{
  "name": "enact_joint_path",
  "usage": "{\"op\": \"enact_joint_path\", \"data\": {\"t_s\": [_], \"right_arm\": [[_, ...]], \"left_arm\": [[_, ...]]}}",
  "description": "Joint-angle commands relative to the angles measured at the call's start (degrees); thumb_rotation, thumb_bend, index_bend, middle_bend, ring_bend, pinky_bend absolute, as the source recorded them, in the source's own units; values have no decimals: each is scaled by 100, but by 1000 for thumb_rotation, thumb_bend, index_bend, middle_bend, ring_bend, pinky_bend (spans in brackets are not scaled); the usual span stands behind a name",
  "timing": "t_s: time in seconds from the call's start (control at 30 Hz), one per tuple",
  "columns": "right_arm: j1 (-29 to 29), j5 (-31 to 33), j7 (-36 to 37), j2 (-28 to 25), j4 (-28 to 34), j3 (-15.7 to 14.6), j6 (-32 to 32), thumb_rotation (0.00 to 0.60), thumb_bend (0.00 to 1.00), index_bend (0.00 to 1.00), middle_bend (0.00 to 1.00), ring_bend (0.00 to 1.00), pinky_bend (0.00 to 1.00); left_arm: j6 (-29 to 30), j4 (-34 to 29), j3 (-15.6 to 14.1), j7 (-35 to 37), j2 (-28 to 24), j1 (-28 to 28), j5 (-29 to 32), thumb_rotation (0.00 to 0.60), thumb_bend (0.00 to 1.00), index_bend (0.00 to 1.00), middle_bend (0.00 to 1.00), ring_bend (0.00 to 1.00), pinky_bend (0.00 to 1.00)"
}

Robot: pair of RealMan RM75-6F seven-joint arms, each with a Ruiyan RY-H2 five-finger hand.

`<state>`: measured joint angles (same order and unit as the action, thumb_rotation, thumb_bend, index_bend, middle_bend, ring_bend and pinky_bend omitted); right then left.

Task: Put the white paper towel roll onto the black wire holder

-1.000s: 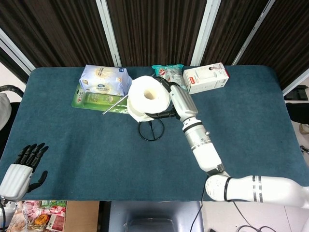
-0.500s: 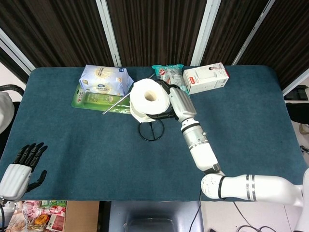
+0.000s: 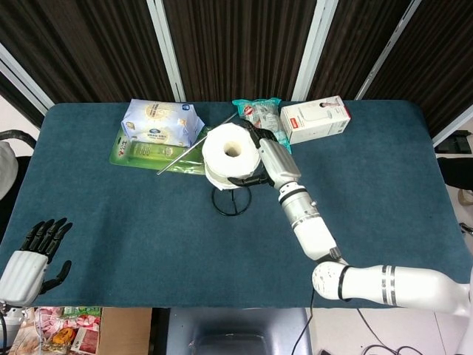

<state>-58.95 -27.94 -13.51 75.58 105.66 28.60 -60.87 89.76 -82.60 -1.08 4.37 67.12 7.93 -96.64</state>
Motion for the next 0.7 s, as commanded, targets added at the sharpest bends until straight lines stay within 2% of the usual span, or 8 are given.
{"op": "enact_joint_path", "data": {"t_s": [0.03, 0.2, 0.3, 0.37, 0.43, 0.53, 0.63, 0.7], "right_arm": [[29, -98, -87, -43, 11, -47, -160, 600, 193, 0, 3, 0, 3], [215, -179, -177, -401, 328, -107, -243, 600, 189, 0, 0, 0, 0], [547, -681, -62, -715, 720, -294, -281, 600, 189, 0, 0, 0, 0], [949, -1417, 49, -935, 1074, -601, -471, 600, 189, 0, 0, 0, 0], [1393, -2252, 93, -1162, 1367, -1047, -662, 600, 191, 0, 0, 0, 0], [2229, -3797, 61, -1494, 1552, -2043, -1071, 600, 194, 0, 0, 0, 0], [3177, -5321, -151, -1487, 1040, -3147, -1792, 600, 194, 0, 0, 0, 0], [3672, -5755, -311, -1351, 603, -3565, -2217, 600, 194, 0, 0, 0, 0]], "left_arm": [[19, -3, -2, 14, -12, -9, -3, 600, 462, 0, 30, 5, 83], [46, -30, -31, -9, -20, -23, -54, 600, 462, 0, 30, 5, 83], [78, -50, -26, -1, -29, -33, -62, 600, 462, 0, 30, 5, 83], [117, -46, -26, 6, -31, -50, -71, 600, 462, 0, 30, 5, 83], [140, -48, -27, 17, -34, -59, -81, 600, 462, 0, 30, 5, 83], [181, -39, -21, 25, -33, -70, -95, 600, 462, 0, 30, 4, 83], [195, -12, -3, 9, -11, -74, -83, 600, 460, 0, 30, 5, 83], [205, -9, 3, 6, -8, -75, -84, 600, 459, 0, 30, 5, 83]]}}
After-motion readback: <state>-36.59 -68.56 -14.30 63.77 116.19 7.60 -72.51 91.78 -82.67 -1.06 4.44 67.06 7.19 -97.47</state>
